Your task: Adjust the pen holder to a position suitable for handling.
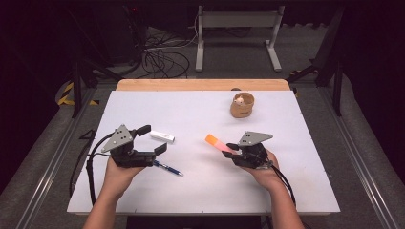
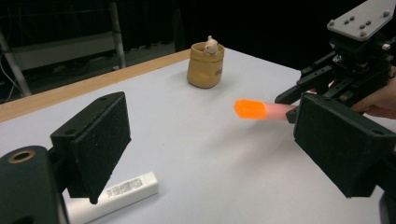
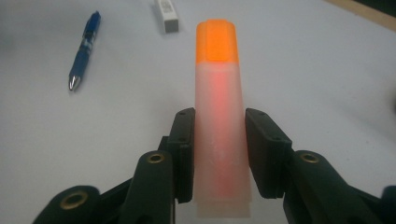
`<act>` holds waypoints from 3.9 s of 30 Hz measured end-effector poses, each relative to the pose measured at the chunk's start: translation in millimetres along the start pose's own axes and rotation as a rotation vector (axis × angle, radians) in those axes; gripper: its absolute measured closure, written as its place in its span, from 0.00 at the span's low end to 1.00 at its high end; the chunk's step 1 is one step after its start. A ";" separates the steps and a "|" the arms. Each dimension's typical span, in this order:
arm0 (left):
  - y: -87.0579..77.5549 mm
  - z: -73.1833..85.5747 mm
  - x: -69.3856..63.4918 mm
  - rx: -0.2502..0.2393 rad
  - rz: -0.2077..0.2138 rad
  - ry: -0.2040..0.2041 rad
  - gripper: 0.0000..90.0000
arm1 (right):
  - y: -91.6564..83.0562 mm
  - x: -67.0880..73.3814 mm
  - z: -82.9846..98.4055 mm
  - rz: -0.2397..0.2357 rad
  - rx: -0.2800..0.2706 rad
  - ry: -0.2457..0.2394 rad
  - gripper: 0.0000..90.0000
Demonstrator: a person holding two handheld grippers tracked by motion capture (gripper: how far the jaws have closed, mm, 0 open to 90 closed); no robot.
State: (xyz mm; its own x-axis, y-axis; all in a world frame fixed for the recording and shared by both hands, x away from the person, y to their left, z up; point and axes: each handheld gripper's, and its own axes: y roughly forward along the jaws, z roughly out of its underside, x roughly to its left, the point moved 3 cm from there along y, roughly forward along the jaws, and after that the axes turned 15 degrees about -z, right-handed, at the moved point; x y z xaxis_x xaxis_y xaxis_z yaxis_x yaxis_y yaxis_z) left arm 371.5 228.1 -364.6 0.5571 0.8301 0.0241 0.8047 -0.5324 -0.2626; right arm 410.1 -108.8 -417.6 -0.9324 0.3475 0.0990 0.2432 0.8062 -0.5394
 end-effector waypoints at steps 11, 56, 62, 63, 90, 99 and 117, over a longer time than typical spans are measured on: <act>24.1 -3.2 -22.1 0.010 0.034 -0.007 0.15 | -5.5 8.1 -10.5 0.000 -0.099 -0.032 0.73; 82.0 -25.7 -69.5 0.018 0.165 -0.099 0.26 | -11.6 31.2 -29.7 -0.018 -0.299 -0.144 0.73; 84.2 -27.0 -73.4 0.011 0.182 -0.101 0.32 | -11.7 31.6 -30.0 -0.011 -0.310 -0.149 0.73; 84.4 -27.2 -74.0 0.010 0.186 -0.100 0.34 | -11.7 31.9 -30.1 -0.011 -0.311 -0.149 0.73; 98.6 -42.1 -83.5 -0.031 0.202 -0.140 0.71 | -8.8 28.3 -25.9 0.097 -0.283 -0.160 0.72; 103.5 -49.9 -93.8 -0.039 0.225 -0.084 0.76 | -9.2 24.3 -24.2 0.107 -0.283 -0.135 0.72; 120.1 -62.8 -97.5 -0.039 0.230 -0.030 0.76 | -19.0 12.2 -19.3 0.110 -0.288 -0.049 0.56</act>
State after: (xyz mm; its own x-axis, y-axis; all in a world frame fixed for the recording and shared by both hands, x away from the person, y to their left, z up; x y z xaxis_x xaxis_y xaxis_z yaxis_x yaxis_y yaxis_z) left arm 426.7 72.8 -337.9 0.7205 0.6908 -0.0612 0.6652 -0.7133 -0.2208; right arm 399.3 -110.6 -390.0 -0.9065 0.4221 0.0094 0.4023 0.8702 -0.2845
